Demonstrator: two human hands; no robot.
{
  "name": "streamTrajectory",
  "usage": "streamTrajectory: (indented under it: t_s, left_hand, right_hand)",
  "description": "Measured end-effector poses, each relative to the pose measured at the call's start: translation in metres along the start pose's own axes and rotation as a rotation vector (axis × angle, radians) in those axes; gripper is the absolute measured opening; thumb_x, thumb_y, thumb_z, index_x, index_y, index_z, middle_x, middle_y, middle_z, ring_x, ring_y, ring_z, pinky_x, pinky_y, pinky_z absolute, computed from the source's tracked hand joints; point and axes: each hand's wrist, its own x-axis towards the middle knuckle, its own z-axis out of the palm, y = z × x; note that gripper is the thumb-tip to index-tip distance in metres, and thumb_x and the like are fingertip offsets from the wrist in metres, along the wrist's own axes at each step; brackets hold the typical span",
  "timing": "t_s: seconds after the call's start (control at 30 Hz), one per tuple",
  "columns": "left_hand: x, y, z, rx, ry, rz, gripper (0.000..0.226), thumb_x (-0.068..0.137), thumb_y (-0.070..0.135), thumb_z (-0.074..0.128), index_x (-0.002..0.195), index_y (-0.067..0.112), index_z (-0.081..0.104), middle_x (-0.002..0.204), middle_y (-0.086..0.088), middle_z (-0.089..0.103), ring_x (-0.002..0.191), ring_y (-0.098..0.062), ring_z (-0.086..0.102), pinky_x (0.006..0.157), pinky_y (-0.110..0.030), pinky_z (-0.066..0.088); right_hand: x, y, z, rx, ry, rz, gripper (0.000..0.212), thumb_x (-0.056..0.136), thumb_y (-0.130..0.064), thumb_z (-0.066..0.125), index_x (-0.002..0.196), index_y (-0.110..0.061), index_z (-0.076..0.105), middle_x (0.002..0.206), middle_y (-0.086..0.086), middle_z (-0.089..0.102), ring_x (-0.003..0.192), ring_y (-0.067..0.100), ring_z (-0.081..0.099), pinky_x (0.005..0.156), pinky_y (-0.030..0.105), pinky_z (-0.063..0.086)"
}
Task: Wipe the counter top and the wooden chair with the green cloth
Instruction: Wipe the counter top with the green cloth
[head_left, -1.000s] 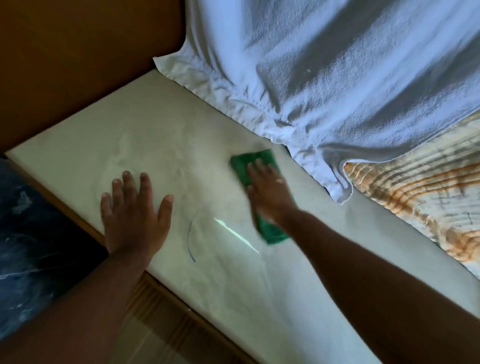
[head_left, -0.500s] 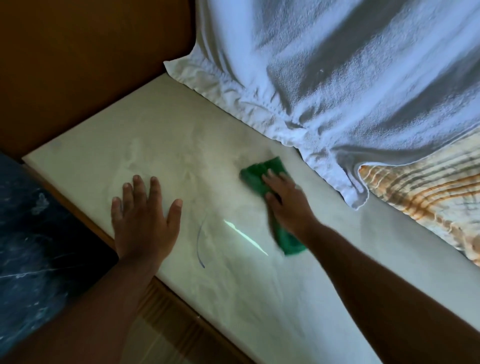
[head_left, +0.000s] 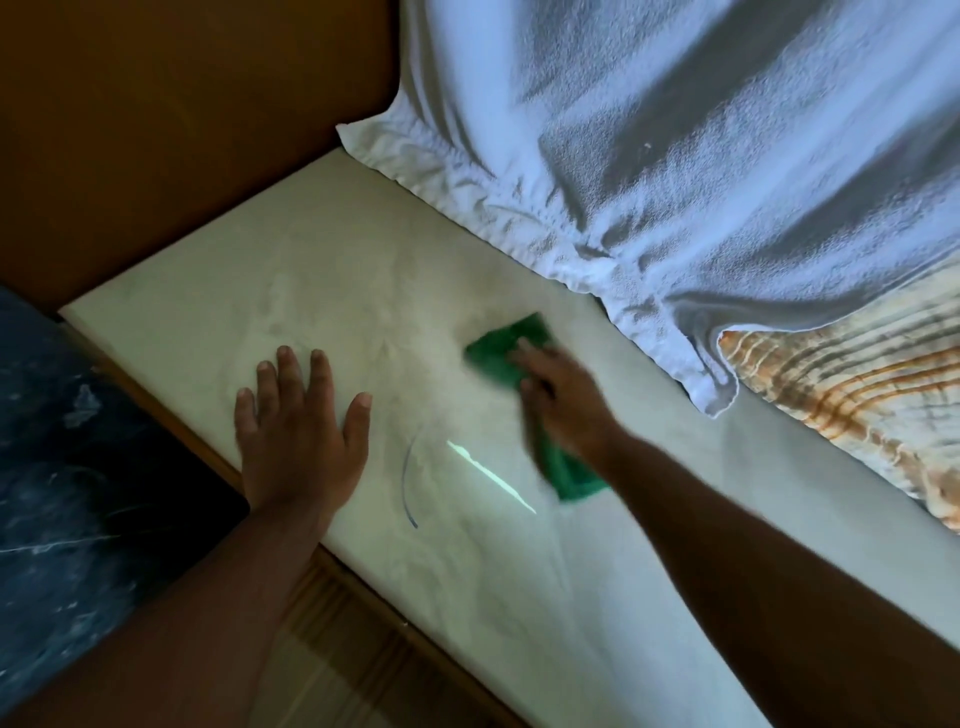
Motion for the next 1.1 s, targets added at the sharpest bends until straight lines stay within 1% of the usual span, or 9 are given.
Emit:
streamTrajectory:
  t_s: [0.13, 0.23, 0.33, 0.5, 0.6, 0.77, 0.9, 1.0, 1.1]
  left_hand:
    - [-0.001, -0.002, -0.001, -0.038, -0.006, 0.006, 0.077, 0.097, 0.058, 0.003, 0.158, 0.015, 0.020, 0.166, -0.018, 0.016, 0.153, -0.035, 0.013, 0.121, -0.051, 0.008]
    - [-0.001, -0.003, -0.001, -0.052, -0.002, 0.008, 0.077, 0.097, 0.059, -0.001, 0.159, 0.017, 0.018, 0.167, -0.016, 0.013, 0.154, -0.033, 0.011, 0.122, -0.050, 0.005]
    - [0.000, -0.003, -0.001, -0.054, 0.008, 0.001, 0.076, 0.097, 0.058, 0.000, 0.159, 0.017, 0.020, 0.166, -0.016, 0.015, 0.153, -0.033, 0.013, 0.122, -0.050, 0.007]
    - [0.000, -0.004, 0.001, -0.078, 0.020, -0.006, 0.073, 0.099, 0.055, 0.001, 0.158, 0.019, 0.021, 0.166, -0.014, 0.016, 0.154, -0.030, 0.013, 0.122, -0.048, 0.006]
    - [0.001, -0.004, 0.000, -0.112, 0.019, -0.020, 0.073, 0.097, 0.055, -0.001, 0.158, 0.021, 0.022, 0.167, -0.012, 0.015, 0.154, -0.028, 0.011, 0.123, -0.046, 0.005]
    - [0.001, -0.005, 0.000, -0.111, 0.010, -0.018, 0.074, 0.097, 0.055, -0.003, 0.158, 0.021, 0.020, 0.167, -0.011, 0.014, 0.154, -0.027, 0.010, 0.123, -0.045, 0.005]
    - [0.002, -0.006, 0.003, -0.077, 0.012, -0.011, 0.071, 0.099, 0.055, 0.002, 0.158, 0.021, 0.020, 0.167, -0.013, 0.014, 0.154, -0.029, 0.011, 0.123, -0.047, 0.006]
    - [0.001, -0.005, 0.004, -0.073, 0.020, 0.000, 0.072, 0.099, 0.057, 0.002, 0.158, 0.020, 0.020, 0.167, -0.013, 0.014, 0.154, -0.029, 0.010, 0.123, -0.047, 0.005]
    - [0.002, -0.005, 0.003, -0.056, 0.012, -0.003, 0.071, 0.100, 0.057, 0.003, 0.158, 0.019, 0.020, 0.167, -0.014, 0.014, 0.154, -0.030, 0.010, 0.122, -0.048, 0.005]
  right_hand:
    - [-0.100, -0.048, 0.041, 0.019, -0.389, -0.404, 0.044, 0.094, -0.024, 0.044, 0.136, -0.037, 0.050, 0.150, -0.008, 0.045, 0.142, 0.022, 0.034, 0.115, 0.043, 0.030]
    - [-0.090, -0.055, 0.029, -0.051, -0.554, -0.635, 0.038, 0.095, -0.023, 0.049, 0.131, -0.032, 0.057, 0.144, -0.011, 0.051, 0.140, 0.025, 0.038, 0.112, 0.046, 0.035]
    - [-0.021, -0.060, 0.019, -0.118, -0.472, -0.555, 0.043, 0.090, -0.007, 0.060, 0.130, -0.024, 0.063, 0.143, 0.000, 0.054, 0.134, 0.029, 0.046, 0.111, 0.044, 0.037]
    - [0.034, -0.072, 0.026, -0.128, -0.282, -0.324, 0.042, 0.094, -0.007, 0.058, 0.133, -0.021, 0.060, 0.146, -0.002, 0.049, 0.140, 0.029, 0.037, 0.115, 0.040, 0.029]
    - [-0.040, -0.065, 0.033, -0.104, -0.229, -0.517, 0.039, 0.087, -0.004, 0.066, 0.124, -0.014, 0.067, 0.134, 0.008, 0.061, 0.126, 0.040, 0.052, 0.110, 0.046, 0.037]
    - [-0.080, -0.043, 0.028, -0.083, -0.464, -0.715, 0.045, 0.089, -0.012, 0.061, 0.130, -0.030, 0.060, 0.142, -0.010, 0.054, 0.134, 0.030, 0.045, 0.107, 0.045, 0.038]
    - [0.007, -0.012, 0.009, -0.073, -0.143, -0.303, 0.042, 0.091, -0.002, 0.058, 0.129, -0.017, 0.063, 0.143, 0.006, 0.053, 0.132, 0.033, 0.046, 0.112, 0.041, 0.034]
    - [0.047, 0.024, -0.017, -0.229, 0.014, 0.026, 0.044, 0.100, -0.026, 0.045, 0.143, -0.028, 0.046, 0.156, 0.001, 0.037, 0.142, 0.028, 0.030, 0.112, 0.041, 0.028]
    - [0.016, 0.015, -0.007, -0.338, 0.033, 0.035, 0.047, 0.100, -0.039, 0.036, 0.147, -0.031, 0.039, 0.159, 0.006, 0.030, 0.146, 0.030, 0.024, 0.114, 0.042, 0.024]
